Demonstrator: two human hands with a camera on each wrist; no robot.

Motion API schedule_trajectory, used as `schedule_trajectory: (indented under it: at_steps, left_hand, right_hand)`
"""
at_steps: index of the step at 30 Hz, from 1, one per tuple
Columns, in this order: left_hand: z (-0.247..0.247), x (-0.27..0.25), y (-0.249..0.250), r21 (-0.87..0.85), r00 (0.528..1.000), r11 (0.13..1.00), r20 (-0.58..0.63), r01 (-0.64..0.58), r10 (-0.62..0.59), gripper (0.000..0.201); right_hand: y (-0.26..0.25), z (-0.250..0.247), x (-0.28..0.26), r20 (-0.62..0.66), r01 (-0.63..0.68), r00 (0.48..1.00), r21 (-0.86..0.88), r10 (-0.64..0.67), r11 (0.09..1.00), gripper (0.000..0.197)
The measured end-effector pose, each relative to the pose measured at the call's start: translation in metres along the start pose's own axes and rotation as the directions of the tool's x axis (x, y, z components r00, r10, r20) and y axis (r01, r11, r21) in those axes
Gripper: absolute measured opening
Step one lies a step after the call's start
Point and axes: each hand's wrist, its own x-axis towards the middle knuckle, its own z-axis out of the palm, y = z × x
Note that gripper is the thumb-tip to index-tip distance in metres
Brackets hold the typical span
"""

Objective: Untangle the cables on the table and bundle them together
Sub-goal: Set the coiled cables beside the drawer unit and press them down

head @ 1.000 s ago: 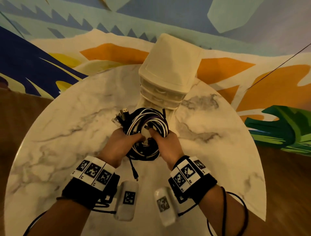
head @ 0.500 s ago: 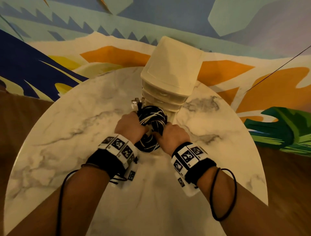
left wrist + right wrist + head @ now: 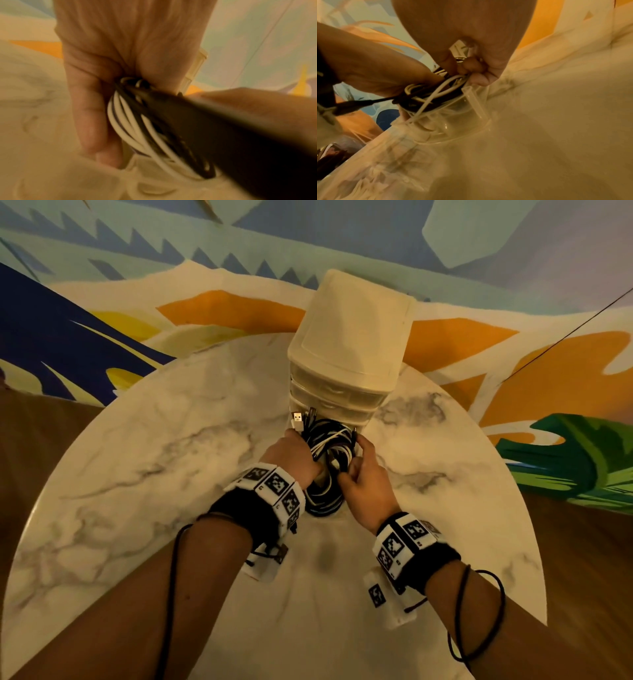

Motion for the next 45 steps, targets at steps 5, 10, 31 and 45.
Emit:
schedule_trajectory:
  at_steps: [5,10,31,45]
  left_hand:
    - [0.002,-0.001,0.005,0.146,0.998,0.989,-0.070,0.022,-0.012,0.052]
    - [-0.002,-0.004,0.011,0.357,0.985,0.929,-0.103,-0.096,0.141,0.041]
    - [0.025,-0.037,-0.018,0.297,0.934,0.932,-0.221,-0.210,0.281,0.041]
    - [0.037,-0.031,-0.028,0.323,0.854,0.908,-0.358,-0.267,0.378,0.053]
  right_hand:
    - [-0.006,-0.014,0.005,0.139,0.013,0.990,-0.107,0.002,0.994,0.069]
    - [-0.042,-0.016,0.008,0.039,0.275,0.952,-0.544,-0.303,0.793,0.059]
    - [-0.062,0.013,0.043,0.503,0.498,0.837,-0.530,-0.218,0.686,0.049]
    - [-0.056,0.020,0.037,0.314,0.420,0.907,-0.715,-0.279,0.559,0.042]
